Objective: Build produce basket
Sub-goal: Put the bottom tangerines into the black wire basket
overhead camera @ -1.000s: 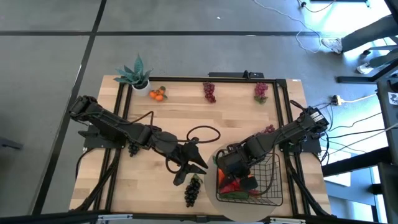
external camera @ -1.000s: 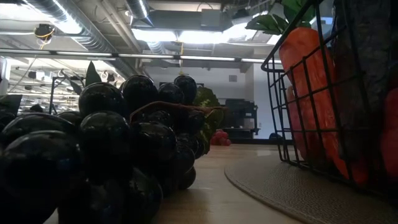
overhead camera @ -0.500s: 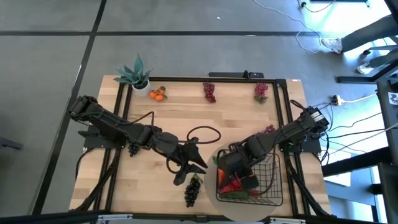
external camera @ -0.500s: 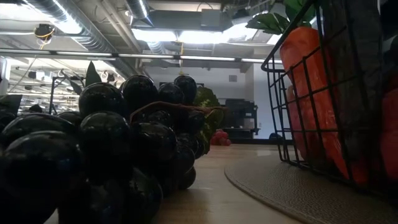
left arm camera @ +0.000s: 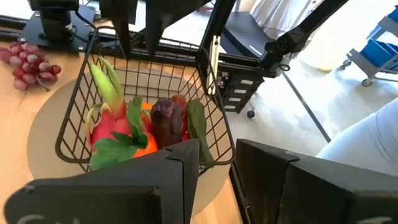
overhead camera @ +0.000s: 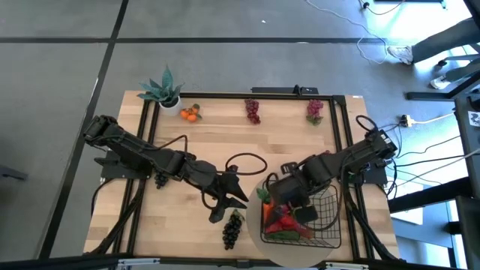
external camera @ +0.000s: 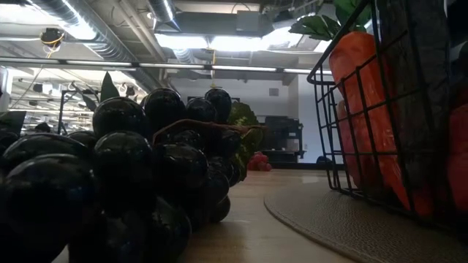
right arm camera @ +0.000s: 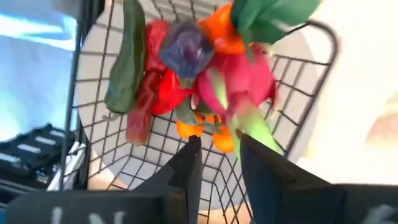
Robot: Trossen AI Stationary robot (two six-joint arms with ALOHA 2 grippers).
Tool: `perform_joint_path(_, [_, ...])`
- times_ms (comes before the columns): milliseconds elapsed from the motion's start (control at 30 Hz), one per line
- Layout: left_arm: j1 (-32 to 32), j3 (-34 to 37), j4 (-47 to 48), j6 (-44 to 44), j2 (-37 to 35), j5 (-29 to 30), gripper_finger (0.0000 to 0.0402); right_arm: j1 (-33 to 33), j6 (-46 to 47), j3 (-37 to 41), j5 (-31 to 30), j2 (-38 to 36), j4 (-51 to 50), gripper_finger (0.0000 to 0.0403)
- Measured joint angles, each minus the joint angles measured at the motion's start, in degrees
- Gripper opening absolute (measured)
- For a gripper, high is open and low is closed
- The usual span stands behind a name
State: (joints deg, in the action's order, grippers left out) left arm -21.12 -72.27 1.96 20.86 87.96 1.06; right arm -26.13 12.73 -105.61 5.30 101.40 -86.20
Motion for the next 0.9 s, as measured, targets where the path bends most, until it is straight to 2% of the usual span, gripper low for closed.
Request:
perform_joint_path(233, [0.00,0.00,1.64,0.02,-0.15,0.00,0.0094,0.00,0.48,-8.46,-2.09,-0.06,-1.29,0.0096])
perform_joint_path(433, [0.22,0.04,6.37,0.62,-3.02,0.57,0.0094,0.00,0.60,-14.85,-6.85,-0.55,-3.87,0.0096])
perform_joint_path(667, [0.50,0.03,16.73,3.45,-8.44,5.38,0.0094,0.00,3.85,-16.97,-12.86,-5.14,-3.72,0.0096])
perform_joint_path(900, [1.55,0.00,28.20,13.02,-11.98,8.47,0.0094,0.02,9.34,-16.80,-20.64,-9.14,-3.63,0.0096])
